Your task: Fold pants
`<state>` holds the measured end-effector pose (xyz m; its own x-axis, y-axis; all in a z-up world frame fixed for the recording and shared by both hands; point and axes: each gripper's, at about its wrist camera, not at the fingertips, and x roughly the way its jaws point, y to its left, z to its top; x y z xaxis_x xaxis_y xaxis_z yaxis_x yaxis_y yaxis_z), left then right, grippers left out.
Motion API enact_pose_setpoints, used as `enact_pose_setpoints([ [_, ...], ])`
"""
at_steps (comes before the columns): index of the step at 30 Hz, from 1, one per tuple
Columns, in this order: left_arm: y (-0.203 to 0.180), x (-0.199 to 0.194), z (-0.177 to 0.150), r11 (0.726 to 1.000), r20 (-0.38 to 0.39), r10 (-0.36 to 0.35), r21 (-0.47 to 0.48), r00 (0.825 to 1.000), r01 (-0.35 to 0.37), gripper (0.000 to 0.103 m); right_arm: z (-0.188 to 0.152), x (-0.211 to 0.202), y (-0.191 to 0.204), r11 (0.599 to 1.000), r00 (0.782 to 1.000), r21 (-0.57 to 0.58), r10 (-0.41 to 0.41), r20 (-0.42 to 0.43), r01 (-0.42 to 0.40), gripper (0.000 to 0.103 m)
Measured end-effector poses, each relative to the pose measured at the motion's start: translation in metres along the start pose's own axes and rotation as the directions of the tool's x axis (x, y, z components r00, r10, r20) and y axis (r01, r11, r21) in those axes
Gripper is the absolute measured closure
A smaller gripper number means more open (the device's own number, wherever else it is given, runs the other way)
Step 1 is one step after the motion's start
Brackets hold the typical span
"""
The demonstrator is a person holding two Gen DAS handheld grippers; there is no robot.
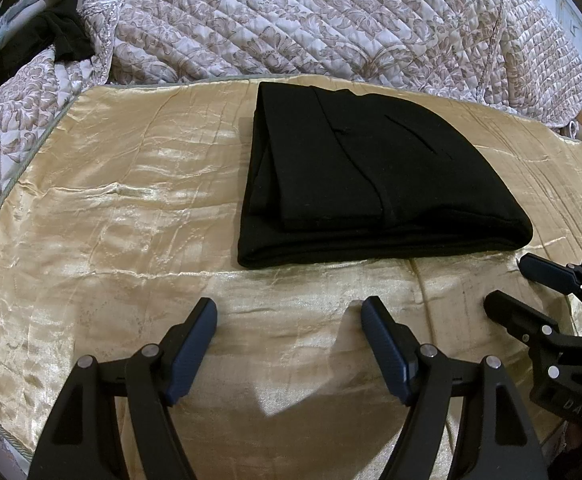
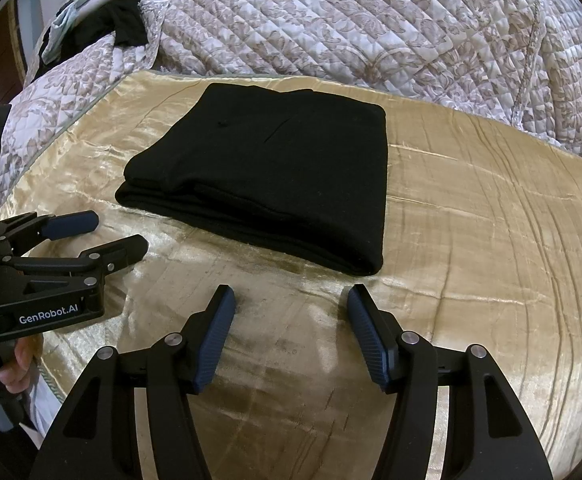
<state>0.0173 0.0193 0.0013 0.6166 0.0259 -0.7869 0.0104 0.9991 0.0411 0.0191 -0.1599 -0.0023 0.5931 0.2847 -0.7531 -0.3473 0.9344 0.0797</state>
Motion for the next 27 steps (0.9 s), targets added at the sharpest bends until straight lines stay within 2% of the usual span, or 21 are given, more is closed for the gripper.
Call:
enact_pose_setpoints([
  [27, -0.0006, -0.0002, 0.0005, 1.0, -0.002, 0.001, 0.001, 1.0, -0.001, 0.026, -0.0004, 0.0013, 0.0019, 1.0, 1.0, -0.012, -0.011, 0.002, 0.011, 0.04],
])
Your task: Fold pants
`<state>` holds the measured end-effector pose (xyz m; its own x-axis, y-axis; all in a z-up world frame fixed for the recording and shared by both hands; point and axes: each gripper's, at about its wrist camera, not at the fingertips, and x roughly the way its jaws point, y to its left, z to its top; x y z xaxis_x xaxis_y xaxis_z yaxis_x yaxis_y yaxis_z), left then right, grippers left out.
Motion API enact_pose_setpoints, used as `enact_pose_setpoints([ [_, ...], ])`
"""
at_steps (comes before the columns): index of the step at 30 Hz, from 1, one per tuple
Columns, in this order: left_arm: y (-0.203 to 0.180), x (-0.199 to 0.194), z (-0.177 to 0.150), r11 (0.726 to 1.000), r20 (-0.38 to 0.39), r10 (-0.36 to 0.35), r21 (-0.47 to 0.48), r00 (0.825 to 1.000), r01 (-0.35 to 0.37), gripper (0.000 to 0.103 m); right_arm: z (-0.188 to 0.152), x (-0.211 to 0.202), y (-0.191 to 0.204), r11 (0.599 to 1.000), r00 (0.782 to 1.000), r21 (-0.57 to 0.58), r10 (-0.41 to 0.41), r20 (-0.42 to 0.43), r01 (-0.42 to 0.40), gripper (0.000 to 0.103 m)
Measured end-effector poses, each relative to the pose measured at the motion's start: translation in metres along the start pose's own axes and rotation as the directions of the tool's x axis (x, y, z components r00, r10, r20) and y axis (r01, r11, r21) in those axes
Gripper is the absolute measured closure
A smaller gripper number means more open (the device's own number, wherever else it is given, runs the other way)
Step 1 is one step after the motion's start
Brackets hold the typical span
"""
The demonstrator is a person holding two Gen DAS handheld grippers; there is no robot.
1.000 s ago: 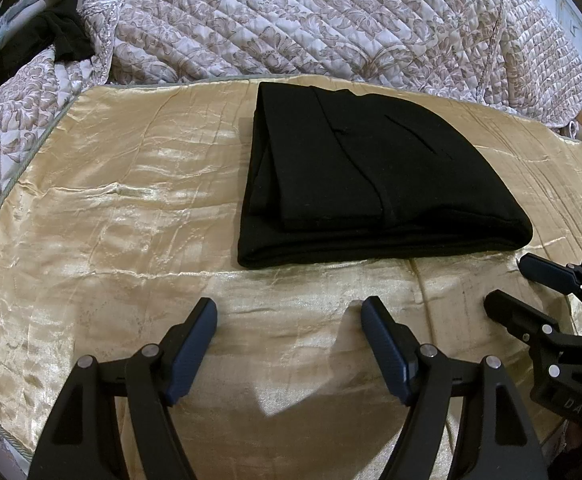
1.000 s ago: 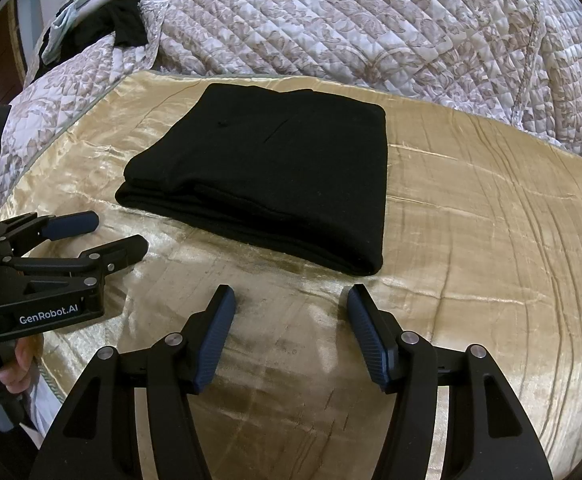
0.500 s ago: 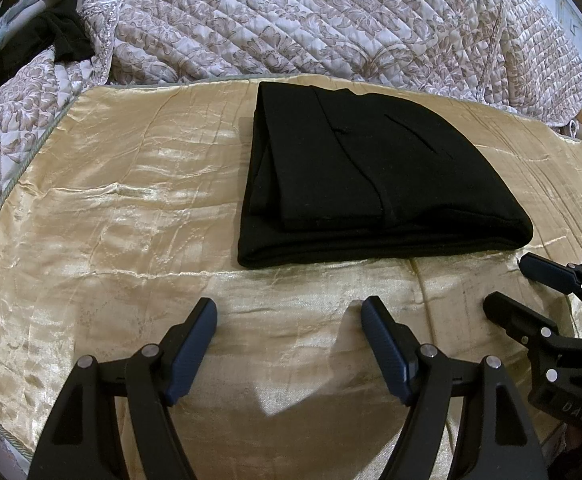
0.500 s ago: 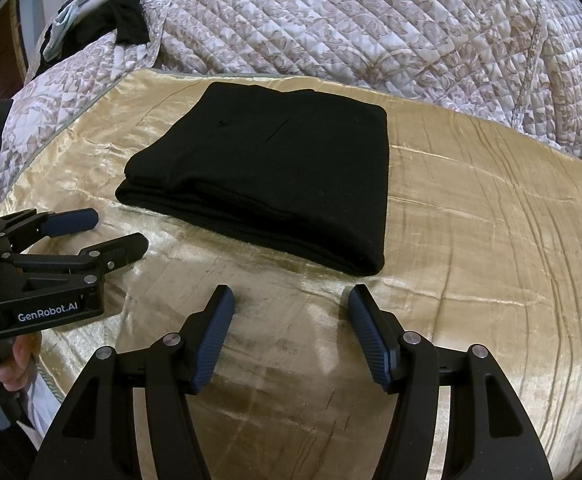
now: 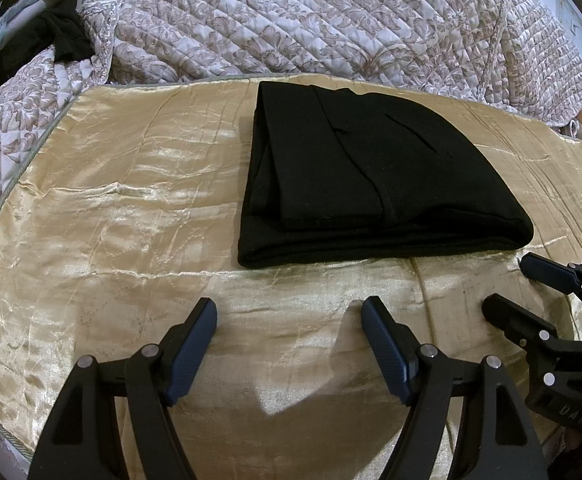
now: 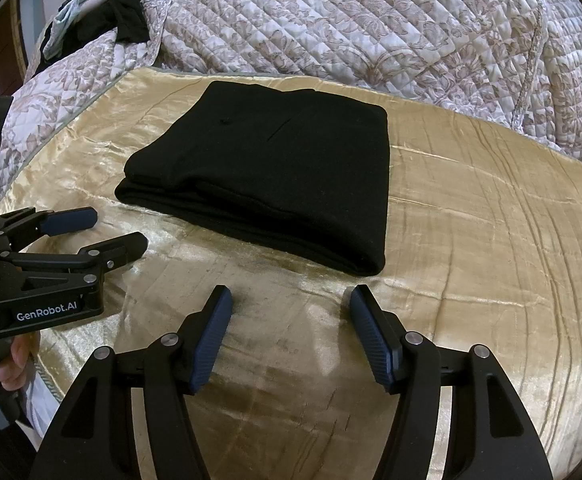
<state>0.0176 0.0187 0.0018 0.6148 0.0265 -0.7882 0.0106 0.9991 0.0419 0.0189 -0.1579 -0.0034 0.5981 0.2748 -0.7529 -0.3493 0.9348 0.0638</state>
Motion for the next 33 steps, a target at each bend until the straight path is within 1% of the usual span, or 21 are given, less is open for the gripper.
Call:
enact_pose_setpoints([
  [5, -0.0003, 0.0002, 0.0003, 1.0, 0.0, 0.0, 0.0, 1.0, 0.0, 0.026, 0.0002, -0.0002, 0.0, 1.0, 1.0, -0.005, -0.004, 0.001, 0.004, 0.038],
  [10, -0.0006, 0.0003, 0.0005, 1.0, -0.001, 0.001, 0.0, 1.0, -0.001, 0.026, 0.001, 0.0015, -0.0021, 1.0, 1.0, -0.014, -0.005, -0.001, 0.005, 0.033],
  [15, -0.0003, 0.0003, 0.0003, 1.0, -0.002, -0.001, -0.002, 1.0, 0.001, 0.026, 0.0049, 0.0032, -0.002, 1.0, 1.0, -0.025, -0.011, -0.029, 0.01, 0.029],
  [18, -0.0001, 0.0002, 0.0003, 1.0, -0.002, 0.0, -0.001, 1.0, 0.0, 0.026, 0.0073, 0.0041, -0.003, 1.0, 0.999, -0.025, -0.006, -0.05, 0.004, 0.029],
  [22, -0.0002, 0.0001, 0.0008, 1.0, -0.001, 0.0, 0.0, 1.0, 0.0, 0.026, 0.0079, 0.0042, -0.0018, 0.999, 0.998, -0.031, -0.014, -0.058, 0.012, 0.029],
  [29, 0.0008, 0.0002, -0.0006, 1.0, -0.002, 0.0, -0.005, 1.0, 0.0, 0.026, 0.0087, 0.0061, -0.0022, 0.999, 0.999, -0.052, -0.012, -0.041, 0.01, 0.027],
  [33, 0.0021, -0.0002, -0.0019, 1.0, -0.002, 0.001, -0.005, 1.0, -0.001, 0.026, 0.0089, 0.0094, -0.0046, 0.998, 1.0, -0.057, -0.013, -0.014, 0.012, 0.023],
])
